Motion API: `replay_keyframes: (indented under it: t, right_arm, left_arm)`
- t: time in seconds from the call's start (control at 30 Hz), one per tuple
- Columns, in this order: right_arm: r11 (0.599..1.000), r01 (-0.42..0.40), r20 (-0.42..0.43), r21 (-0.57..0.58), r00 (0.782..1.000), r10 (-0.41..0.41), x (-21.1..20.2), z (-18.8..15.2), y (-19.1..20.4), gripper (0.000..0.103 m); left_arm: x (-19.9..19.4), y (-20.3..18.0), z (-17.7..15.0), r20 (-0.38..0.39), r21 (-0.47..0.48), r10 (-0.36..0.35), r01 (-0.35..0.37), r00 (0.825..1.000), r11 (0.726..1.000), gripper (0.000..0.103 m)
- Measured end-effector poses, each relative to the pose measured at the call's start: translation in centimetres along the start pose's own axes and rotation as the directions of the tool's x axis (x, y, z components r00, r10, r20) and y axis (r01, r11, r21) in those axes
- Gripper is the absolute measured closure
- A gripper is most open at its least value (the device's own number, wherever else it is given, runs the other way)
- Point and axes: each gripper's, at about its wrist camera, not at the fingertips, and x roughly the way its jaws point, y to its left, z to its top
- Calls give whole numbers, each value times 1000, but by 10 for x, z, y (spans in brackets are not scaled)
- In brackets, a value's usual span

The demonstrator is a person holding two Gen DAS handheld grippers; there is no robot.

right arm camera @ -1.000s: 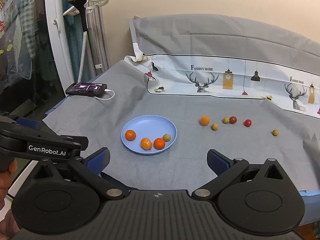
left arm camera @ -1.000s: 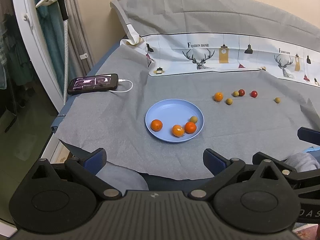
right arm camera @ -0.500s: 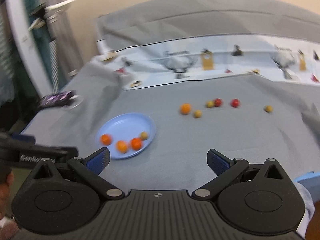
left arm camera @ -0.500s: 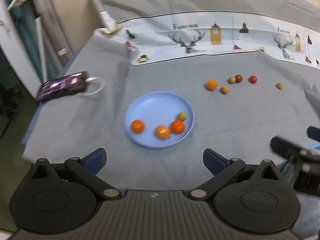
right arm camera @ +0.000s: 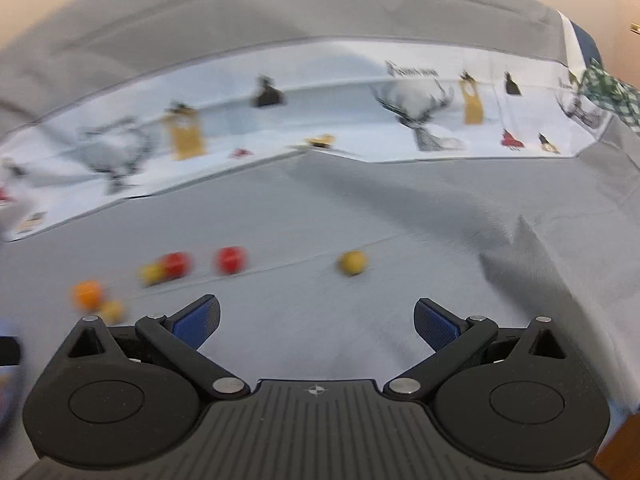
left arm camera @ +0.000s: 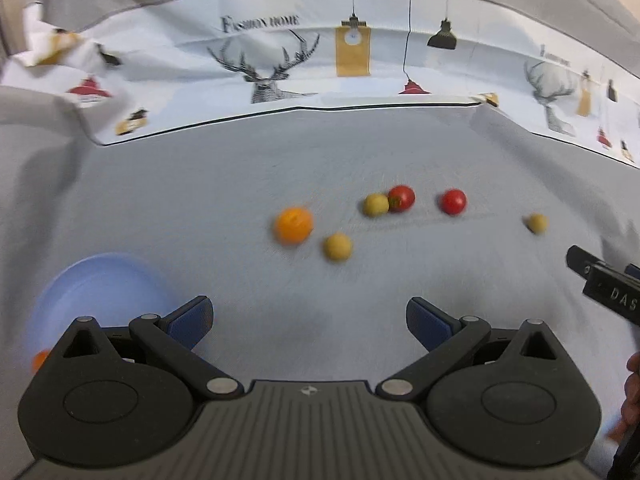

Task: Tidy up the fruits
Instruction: 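Grasp a yellow tomato with the left tool while the right tool grasps another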

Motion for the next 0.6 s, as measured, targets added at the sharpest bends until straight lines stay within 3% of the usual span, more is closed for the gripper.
replay_keyframes:
  t: [0.13,0.37,0.4,0.47,0.5,0.53,0.57,0.6]
  right_arm:
    - [1000,16,-53,17,998,-16,81,9,-18,1]
    - [998,54,-93,19,994,-52,152,5,-27,1]
    - [998,62,-74,-1,995,-62,152,3,-25,1]
    - [997,62,-37,-35,997,-63,147,0,-22,14]
    - [997,61,-19,-49,998,-62,143,-1,-20,38]
    - [996,61,-11,-69,998,-62,140,-1,-18,69]
    - [995,61,-13,-79,998,-62,139,-1,-18,73]
    - [996,55,-20,-69,998,-57,137,-2,-18,74]
  left_arm:
    - [61,-12,18,-38,-33,-10,9,999,999,0]
    - [128,-15,34,-118,-116,11,-25,993,993,1]
    - [132,-13,35,-128,-134,8,-25,992,991,10]
    - [132,-10,35,-116,-155,28,-46,993,987,28]
    - [129,-11,35,-107,-147,32,-48,994,988,48]
    - [127,-11,36,-100,-138,26,-40,995,990,60]
    - [125,-9,36,-101,-137,9,-23,995,990,76]
    - [123,-8,37,-109,-141,4,-19,994,990,76]
